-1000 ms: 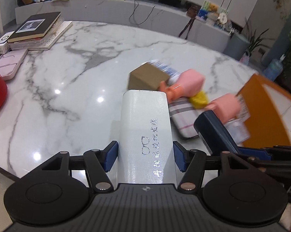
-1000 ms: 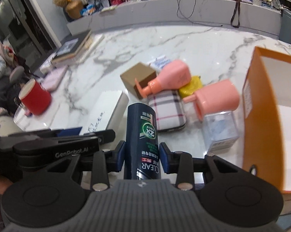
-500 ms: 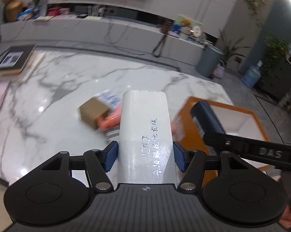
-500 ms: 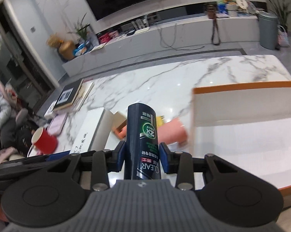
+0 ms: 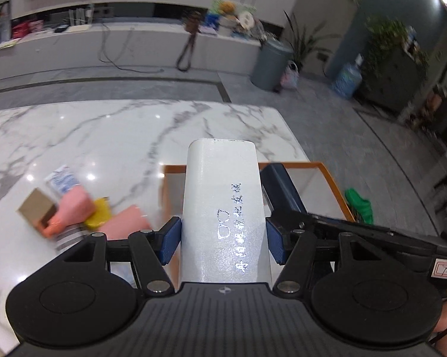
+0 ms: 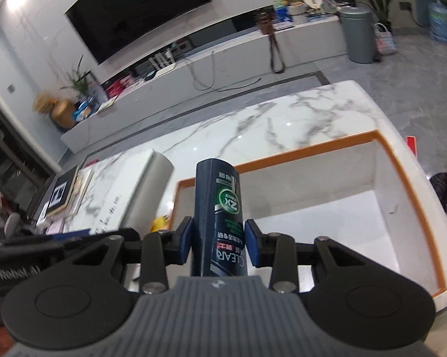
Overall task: Organize rigid objects
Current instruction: 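Carry both items into the orange box while the left gripper releases the white box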
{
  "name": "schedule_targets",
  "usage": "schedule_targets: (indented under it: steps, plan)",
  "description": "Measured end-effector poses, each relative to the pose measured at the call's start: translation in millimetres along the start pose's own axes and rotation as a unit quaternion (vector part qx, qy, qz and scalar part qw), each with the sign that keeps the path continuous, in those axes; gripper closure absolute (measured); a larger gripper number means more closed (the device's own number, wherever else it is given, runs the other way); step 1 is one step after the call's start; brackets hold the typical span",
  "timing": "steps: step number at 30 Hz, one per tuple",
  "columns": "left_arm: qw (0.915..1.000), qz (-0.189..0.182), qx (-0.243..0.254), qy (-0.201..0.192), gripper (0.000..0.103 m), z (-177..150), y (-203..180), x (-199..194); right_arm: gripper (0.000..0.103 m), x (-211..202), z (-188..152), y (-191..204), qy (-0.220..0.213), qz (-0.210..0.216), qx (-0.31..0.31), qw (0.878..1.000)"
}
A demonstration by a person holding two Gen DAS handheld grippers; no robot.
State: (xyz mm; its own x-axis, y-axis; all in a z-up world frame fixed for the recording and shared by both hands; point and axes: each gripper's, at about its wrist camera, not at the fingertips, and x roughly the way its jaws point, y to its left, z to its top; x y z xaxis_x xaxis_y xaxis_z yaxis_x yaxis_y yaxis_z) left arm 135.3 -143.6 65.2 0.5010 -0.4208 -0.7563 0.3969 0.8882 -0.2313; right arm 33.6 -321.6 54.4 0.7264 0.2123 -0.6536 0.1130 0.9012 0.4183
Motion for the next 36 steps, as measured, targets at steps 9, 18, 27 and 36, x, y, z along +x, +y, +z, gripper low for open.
schedule_targets:
  steps: [9,18,27,36]
  plan:
    - [0.9958,0.033,0.051,0.068,0.034,9,-14,68,0.066,38,10,-61,0.037,-0.016,0.049,0.998]
    - [0.9844,0.078,0.096,0.125,0.034,4,-20,112,0.066,90,15,-76,0.105,-0.002,0.078,0.991]
    - [0.9645,0.137,0.163,0.156,0.035,-7,-38,146,0.066,116,6,-81,0.161,0.015,0.092,0.983]
    - [0.9519,0.156,0.208,0.163,0.035,-19,-50,158,0.066,126,2,-87,0.191,0.0,0.102,0.976]
